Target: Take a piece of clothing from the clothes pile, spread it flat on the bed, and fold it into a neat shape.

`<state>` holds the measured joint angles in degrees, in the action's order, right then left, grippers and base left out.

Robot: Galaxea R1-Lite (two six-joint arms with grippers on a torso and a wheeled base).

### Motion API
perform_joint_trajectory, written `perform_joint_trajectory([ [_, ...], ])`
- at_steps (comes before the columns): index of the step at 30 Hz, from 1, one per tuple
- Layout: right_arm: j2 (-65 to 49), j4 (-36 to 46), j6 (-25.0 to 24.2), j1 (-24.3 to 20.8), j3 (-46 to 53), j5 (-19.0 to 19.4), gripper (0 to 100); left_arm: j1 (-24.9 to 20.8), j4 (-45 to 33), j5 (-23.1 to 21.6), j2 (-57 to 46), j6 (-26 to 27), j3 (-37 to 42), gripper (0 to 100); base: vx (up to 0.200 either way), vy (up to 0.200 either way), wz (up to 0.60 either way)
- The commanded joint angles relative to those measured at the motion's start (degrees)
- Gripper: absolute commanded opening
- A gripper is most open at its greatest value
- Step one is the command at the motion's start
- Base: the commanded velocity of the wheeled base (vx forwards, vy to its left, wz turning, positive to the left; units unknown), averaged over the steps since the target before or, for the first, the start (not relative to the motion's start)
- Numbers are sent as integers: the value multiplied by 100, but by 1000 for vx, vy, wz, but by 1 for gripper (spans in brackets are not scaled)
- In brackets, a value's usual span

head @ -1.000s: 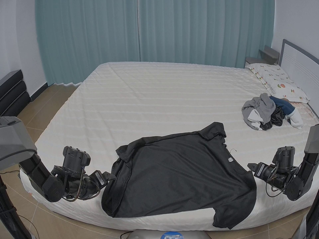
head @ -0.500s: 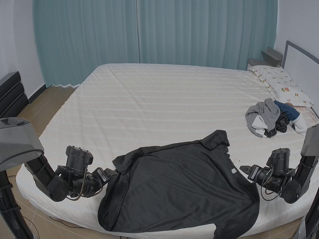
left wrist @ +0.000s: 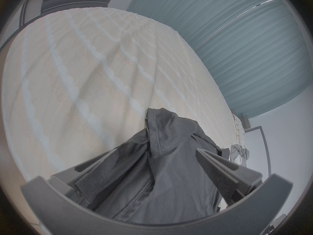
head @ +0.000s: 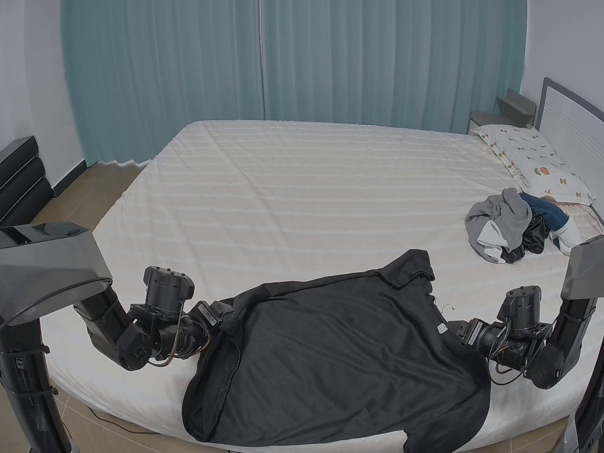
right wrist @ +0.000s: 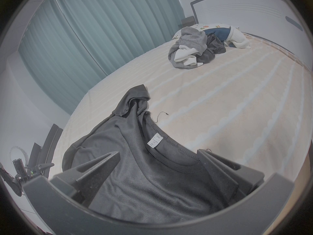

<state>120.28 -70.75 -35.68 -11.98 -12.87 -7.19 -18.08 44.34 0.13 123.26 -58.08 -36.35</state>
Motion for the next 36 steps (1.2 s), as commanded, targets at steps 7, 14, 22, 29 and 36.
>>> perform_joint_trajectory([
  [7,39,-9,0,21,-5,-1,100,-20,-13,66,568,7,-592,100,0,0,0],
  [14,65,-9,0,47,-40,-1,100,-91,-276,74,699,-2,-997,100,0,0,0],
  [22,92,-9,0,47,-40,-1,100,-38,-505,162,743,-11,-1199,0,0,0,0],
  [29,83,-9,0,47,-40,-1,100,182,-496,435,708,7,-1216,0,0,0,0],
  [36,74,-17,0,56,-40,-1,100,270,-487,426,664,68,-1155,0,0,0,0],
])
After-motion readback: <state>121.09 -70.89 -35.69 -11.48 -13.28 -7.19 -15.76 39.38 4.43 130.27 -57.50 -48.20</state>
